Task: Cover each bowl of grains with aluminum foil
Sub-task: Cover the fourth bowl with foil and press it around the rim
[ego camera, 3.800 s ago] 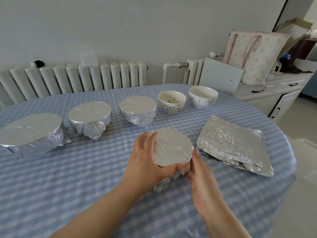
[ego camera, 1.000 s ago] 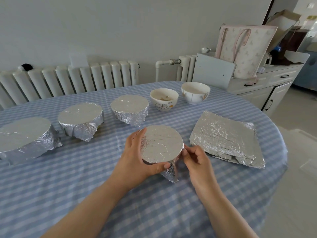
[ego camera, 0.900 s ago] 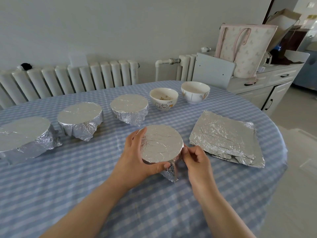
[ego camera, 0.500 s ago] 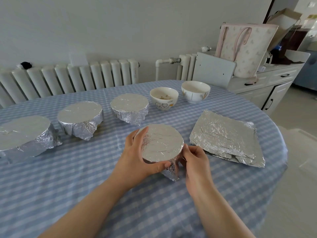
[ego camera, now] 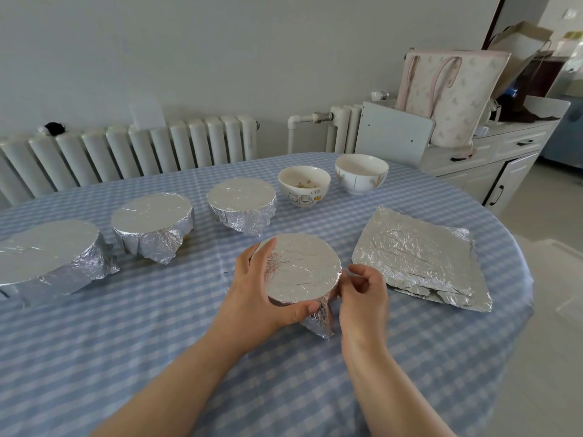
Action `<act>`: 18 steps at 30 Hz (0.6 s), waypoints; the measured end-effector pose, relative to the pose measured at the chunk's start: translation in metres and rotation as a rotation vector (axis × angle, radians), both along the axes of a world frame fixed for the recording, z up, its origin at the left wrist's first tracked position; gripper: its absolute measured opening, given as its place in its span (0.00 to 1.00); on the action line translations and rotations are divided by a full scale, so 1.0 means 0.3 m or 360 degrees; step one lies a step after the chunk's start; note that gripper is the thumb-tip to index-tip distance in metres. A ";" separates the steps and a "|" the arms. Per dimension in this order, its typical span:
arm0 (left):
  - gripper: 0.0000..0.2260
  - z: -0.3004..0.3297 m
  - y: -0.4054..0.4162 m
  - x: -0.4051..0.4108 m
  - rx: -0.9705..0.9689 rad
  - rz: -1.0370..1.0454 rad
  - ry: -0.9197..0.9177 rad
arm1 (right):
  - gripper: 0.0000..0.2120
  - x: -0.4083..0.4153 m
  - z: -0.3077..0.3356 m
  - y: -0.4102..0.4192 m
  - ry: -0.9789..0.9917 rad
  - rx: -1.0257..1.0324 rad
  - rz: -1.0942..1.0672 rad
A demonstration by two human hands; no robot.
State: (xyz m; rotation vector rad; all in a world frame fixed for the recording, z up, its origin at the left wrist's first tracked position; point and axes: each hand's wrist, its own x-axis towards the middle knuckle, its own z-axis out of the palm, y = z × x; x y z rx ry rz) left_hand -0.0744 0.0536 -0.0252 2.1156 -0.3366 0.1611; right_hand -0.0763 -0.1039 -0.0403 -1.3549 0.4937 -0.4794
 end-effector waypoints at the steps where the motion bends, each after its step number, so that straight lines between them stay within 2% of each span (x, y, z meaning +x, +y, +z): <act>1: 0.50 0.001 0.000 0.001 -0.0002 -0.0002 -0.0001 | 0.10 -0.004 0.000 -0.002 0.0010 -0.0156 -0.0023; 5: 0.46 0.001 -0.004 0.002 -0.0017 0.0005 0.0012 | 0.08 -0.028 0.011 -0.005 -0.0004 -0.0543 -0.0041; 8: 0.49 -0.006 -0.006 -0.006 0.0002 0.0049 -0.0005 | 0.08 -0.056 0.025 -0.013 0.0002 -0.0663 0.0048; 11: 0.54 -0.009 -0.009 -0.007 0.0042 0.0095 0.0000 | 0.10 -0.100 0.041 -0.012 0.0131 -0.0989 0.0208; 14: 0.54 -0.007 -0.016 -0.010 0.0059 0.0124 -0.0005 | 0.16 -0.133 0.055 0.001 0.0307 -0.1365 0.0396; 16: 0.55 -0.007 -0.021 -0.014 0.0073 0.0158 -0.0001 | 0.17 -0.142 0.059 0.012 0.0347 -0.1429 0.0502; 18: 0.56 -0.005 -0.028 -0.021 0.0080 0.0180 0.0005 | 0.19 -0.152 0.053 0.008 0.0259 -0.1290 0.0567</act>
